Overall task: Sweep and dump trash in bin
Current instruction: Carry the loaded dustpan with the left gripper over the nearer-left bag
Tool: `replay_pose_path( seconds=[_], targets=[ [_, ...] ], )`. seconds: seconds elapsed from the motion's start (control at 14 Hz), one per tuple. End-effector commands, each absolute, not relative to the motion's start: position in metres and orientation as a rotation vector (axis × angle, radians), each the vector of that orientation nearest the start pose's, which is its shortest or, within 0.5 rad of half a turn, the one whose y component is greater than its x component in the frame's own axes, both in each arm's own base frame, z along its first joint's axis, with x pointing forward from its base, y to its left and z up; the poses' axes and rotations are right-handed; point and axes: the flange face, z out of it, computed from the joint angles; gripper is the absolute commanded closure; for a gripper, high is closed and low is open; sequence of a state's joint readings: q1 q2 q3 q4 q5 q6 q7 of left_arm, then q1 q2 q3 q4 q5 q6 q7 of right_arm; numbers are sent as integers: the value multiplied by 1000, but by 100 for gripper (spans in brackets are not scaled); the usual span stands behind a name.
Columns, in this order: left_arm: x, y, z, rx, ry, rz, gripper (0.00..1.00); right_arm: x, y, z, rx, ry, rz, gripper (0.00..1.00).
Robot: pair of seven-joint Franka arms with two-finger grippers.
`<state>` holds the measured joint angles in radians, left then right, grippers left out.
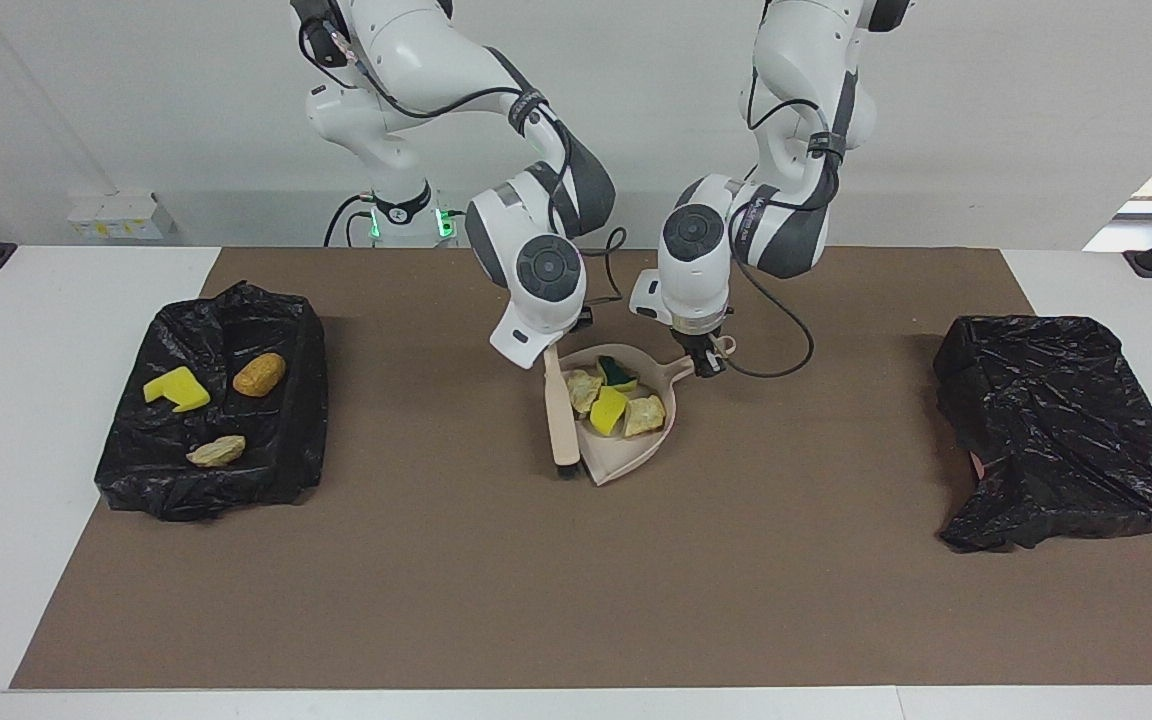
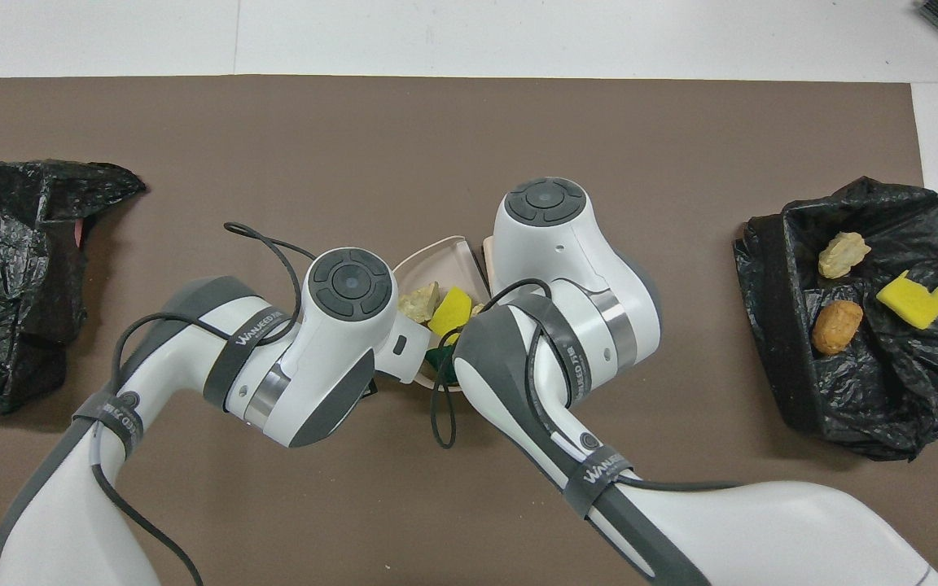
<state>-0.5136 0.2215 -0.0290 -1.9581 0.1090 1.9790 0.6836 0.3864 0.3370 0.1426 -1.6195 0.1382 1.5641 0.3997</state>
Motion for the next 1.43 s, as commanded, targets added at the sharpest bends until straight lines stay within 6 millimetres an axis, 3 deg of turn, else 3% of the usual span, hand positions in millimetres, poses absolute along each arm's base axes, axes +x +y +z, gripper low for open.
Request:
replay_pose_path(
  seconds=[0.0,0.14,0.36,0.57,0.78,0.93,1.07,1.35],
  targets=[
    [516,-255,354,-2416,1871,279,100,508,309,433,-3079,-4,659,100],
    [532,-228,361,-2397,1911,264,100,503,311,432,-3069,41,668,100],
    [564,-180,385,-2324,2016,213,100,466,335,419,-3056,91,566,100],
    [582,-125,412,-2241,2111,176,100,411,363,414,-3032,83,546,100],
    [598,-71,453,-2128,2220,143,100,356,380,389,-3092,59,622,100],
    [605,-31,476,-2076,2283,143,100,325,395,390,-3119,74,608,100],
    [610,12,498,-2047,2351,98,100,313,397,381,-3132,54,623,100],
    [603,101,503,-2018,2407,79,100,297,387,362,-3126,79,549,100]
  ],
)
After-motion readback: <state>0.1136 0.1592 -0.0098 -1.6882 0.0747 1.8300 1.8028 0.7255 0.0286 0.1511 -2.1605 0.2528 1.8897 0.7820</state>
